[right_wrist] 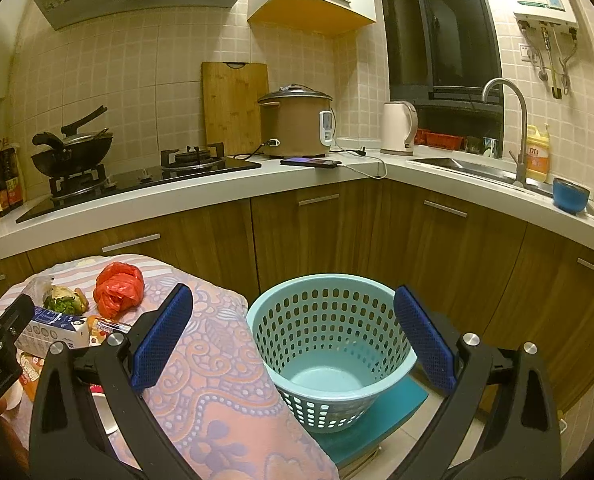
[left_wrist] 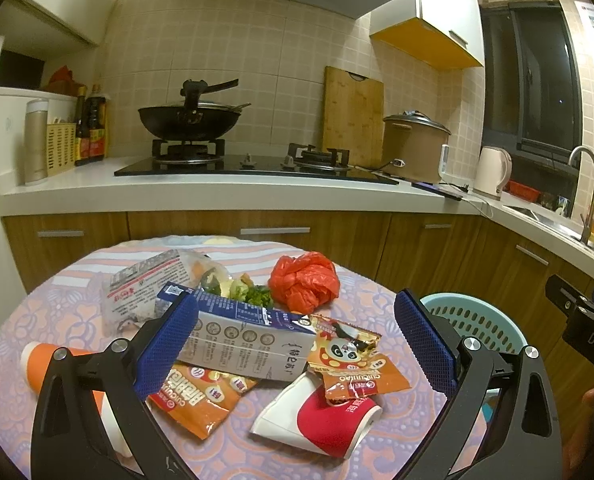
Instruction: Collect trash
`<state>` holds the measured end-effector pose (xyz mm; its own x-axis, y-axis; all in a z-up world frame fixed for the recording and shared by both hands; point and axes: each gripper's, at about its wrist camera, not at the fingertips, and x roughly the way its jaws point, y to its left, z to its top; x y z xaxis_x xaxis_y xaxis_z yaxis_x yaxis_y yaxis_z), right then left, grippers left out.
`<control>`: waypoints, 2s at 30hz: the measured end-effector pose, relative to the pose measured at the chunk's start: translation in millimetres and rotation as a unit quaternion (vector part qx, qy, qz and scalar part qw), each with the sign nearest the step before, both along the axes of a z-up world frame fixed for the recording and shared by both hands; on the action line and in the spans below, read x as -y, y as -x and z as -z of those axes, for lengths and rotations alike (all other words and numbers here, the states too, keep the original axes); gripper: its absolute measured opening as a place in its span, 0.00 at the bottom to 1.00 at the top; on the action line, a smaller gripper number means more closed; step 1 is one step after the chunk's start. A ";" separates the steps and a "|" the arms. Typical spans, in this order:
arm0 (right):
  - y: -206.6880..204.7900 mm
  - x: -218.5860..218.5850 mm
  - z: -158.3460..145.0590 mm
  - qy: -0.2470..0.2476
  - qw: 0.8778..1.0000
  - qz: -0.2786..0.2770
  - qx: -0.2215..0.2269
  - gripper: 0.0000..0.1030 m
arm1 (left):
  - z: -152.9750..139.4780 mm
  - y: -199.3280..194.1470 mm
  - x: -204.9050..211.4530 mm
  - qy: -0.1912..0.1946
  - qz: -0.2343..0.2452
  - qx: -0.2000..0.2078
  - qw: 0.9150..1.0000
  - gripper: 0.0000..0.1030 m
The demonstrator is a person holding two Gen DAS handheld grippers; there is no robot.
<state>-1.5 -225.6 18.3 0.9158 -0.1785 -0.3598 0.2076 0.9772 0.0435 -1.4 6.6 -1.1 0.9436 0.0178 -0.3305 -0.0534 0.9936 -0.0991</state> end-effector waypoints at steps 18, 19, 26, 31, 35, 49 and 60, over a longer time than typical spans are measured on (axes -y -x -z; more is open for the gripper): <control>-0.7 1.5 0.0 -0.001 1.000 0.001 0.002 0.93 | -1.9 1.0 0.1 -0.004 -0.002 0.001 1.000 0.93; -0.3 2.0 0.0 0.001 1.000 0.000 0.003 0.93 | -2.1 1.3 -0.3 -0.004 -0.002 0.001 1.000 0.93; -1.9 1.0 1.6 -0.005 1.000 -0.003 0.000 0.93 | -5.5 3.8 -3.8 0.000 -0.010 0.007 1.000 0.93; -3.0 -5.6 -0.3 -0.001 1.000 -0.017 0.002 0.93 | -11.4 2.0 -12.4 0.005 -0.021 0.005 1.000 0.93; -4.2 -14.3 -0.9 -0.006 0.999 -0.040 0.003 0.93 | -27.4 11.5 -28.8 -0.004 -0.049 0.002 0.999 0.93; -1.6 -115.5 47.0 -0.017 0.955 -0.282 -0.089 0.90 | 22.0 44.6 -140.9 0.053 -0.118 -0.129 0.983 0.92; -21.9 -120.1 67.8 -0.007 0.941 -0.293 -0.172 0.90 | 43.2 33.0 -120.5 -0.010 -0.116 -0.180 0.977 0.92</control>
<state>20.3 -105.5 -49.5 0.6843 0.3271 -0.6517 -0.3613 0.9284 0.0866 -34.4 127.1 -44.3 0.7368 0.2268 -0.6369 -0.3042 0.9525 -0.0128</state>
